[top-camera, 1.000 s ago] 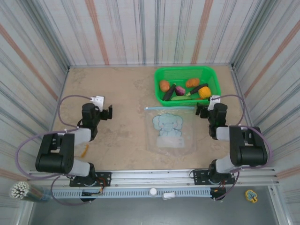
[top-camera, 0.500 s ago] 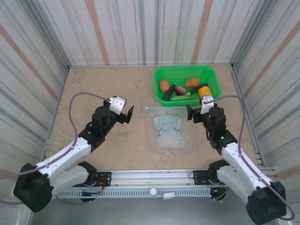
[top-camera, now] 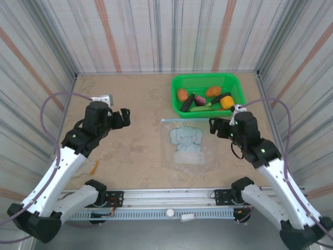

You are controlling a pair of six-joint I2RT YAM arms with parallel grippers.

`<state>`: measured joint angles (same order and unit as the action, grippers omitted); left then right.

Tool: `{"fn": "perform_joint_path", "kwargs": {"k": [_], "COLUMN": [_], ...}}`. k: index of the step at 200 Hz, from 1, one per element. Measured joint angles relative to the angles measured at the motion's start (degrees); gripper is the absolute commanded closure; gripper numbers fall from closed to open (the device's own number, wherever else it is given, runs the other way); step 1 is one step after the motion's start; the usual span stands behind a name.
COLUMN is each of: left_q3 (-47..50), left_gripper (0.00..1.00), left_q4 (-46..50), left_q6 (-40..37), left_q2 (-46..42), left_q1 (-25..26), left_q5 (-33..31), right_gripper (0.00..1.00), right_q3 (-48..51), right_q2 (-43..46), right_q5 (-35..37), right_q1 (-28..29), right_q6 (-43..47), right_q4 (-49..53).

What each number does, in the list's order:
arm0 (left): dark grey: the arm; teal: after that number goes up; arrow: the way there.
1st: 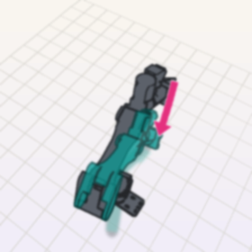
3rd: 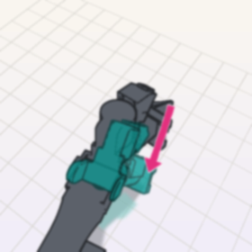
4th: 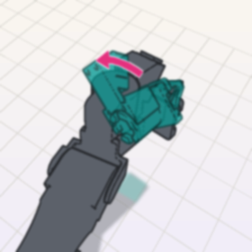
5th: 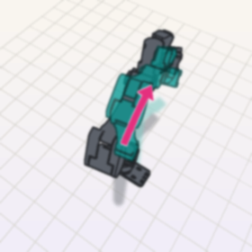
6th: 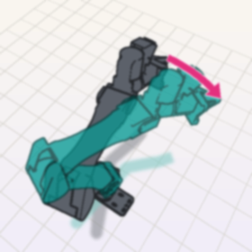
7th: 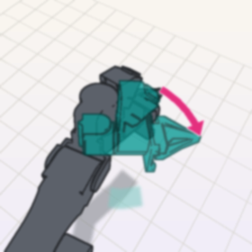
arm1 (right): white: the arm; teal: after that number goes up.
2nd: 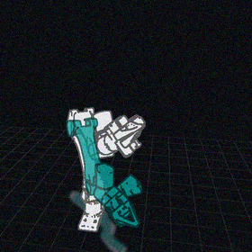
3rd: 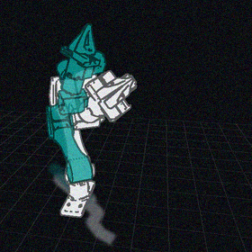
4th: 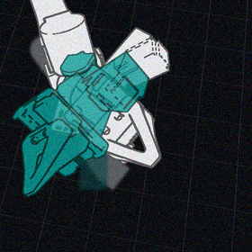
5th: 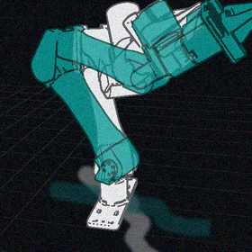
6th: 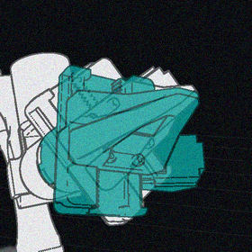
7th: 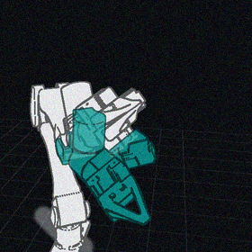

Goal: Place the food in the zip-top bag and seal the zipper

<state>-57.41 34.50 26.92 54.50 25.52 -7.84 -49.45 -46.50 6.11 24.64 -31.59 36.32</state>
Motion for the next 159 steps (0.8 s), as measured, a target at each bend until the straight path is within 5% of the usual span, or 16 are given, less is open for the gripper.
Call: {"fn": "perform_joint_path", "kwargs": {"k": [37, 80, 116, 159], "left_q3": [5.3, 6.9, -1.0, -4.2], "left_gripper": [0.02, 0.17, 0.29, 0.4], "left_q4": [-3.0, -11.8, -12.8, -9.1], "left_q6": [5.6, 10.6, 10.9, 10.4], "left_q2": [8.2, 24.7, 41.0, 47.6], "left_q1": [6.4, 12.5, 18.9, 17.3], "left_q5": [11.5, 24.7, 29.5, 28.1], "right_gripper": [0.17, 0.38, 0.51, 0.62], "right_q3": [3.9, 5.8, 8.6, 9.8], "right_q2": [-11.0, -18.6, -22.6, -25.9], "right_q5": [0.6, 1.4, -0.3, -6.3], "right_q1": [2.3, -1.2, -2.8, -1.2], "right_q6": [-4.7, -7.3, -8.4, -8.5], "right_q4": [5.5, 5.5, 4.9, 2.3]}}
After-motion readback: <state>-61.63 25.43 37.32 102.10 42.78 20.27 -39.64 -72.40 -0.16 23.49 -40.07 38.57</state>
